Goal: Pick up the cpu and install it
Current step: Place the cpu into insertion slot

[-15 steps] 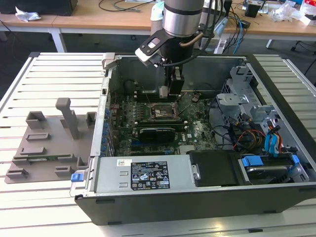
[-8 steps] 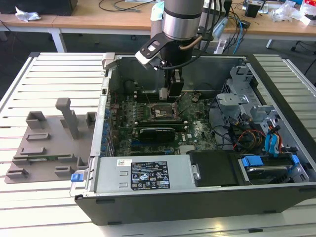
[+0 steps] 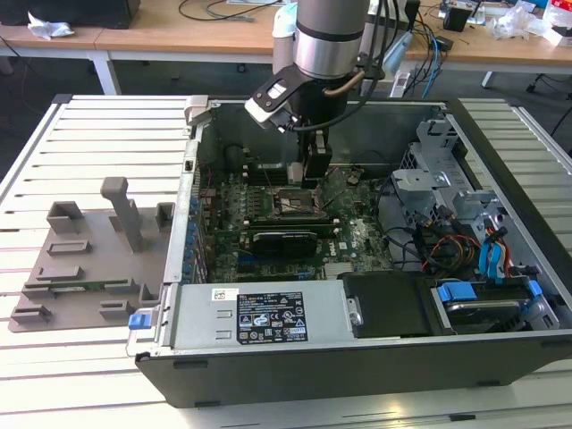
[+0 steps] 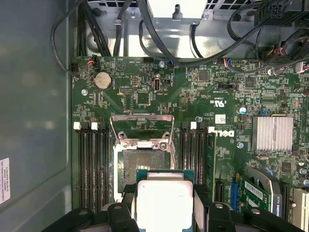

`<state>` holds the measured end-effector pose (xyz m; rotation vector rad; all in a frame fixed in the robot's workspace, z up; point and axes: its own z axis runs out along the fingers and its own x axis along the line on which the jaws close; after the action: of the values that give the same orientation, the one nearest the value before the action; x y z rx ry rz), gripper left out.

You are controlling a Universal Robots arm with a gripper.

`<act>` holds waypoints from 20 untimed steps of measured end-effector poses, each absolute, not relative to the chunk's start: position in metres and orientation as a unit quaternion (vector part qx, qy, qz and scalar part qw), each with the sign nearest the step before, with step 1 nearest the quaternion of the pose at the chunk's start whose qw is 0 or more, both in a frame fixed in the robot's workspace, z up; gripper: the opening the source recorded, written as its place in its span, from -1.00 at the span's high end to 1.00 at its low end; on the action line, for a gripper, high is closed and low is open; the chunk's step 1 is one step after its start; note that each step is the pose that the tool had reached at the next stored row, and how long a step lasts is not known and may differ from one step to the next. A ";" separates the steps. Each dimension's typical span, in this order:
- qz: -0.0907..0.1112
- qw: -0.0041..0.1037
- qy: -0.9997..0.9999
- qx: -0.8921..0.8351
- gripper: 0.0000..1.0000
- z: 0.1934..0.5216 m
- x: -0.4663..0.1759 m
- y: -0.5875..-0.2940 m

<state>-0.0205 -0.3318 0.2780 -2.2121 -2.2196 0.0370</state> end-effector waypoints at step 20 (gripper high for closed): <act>0.018 -0.003 -0.715 -0.699 -0.11 0.257 -0.020 -0.326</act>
<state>-0.0204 -0.3258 0.2574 -2.1997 -2.2493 0.0569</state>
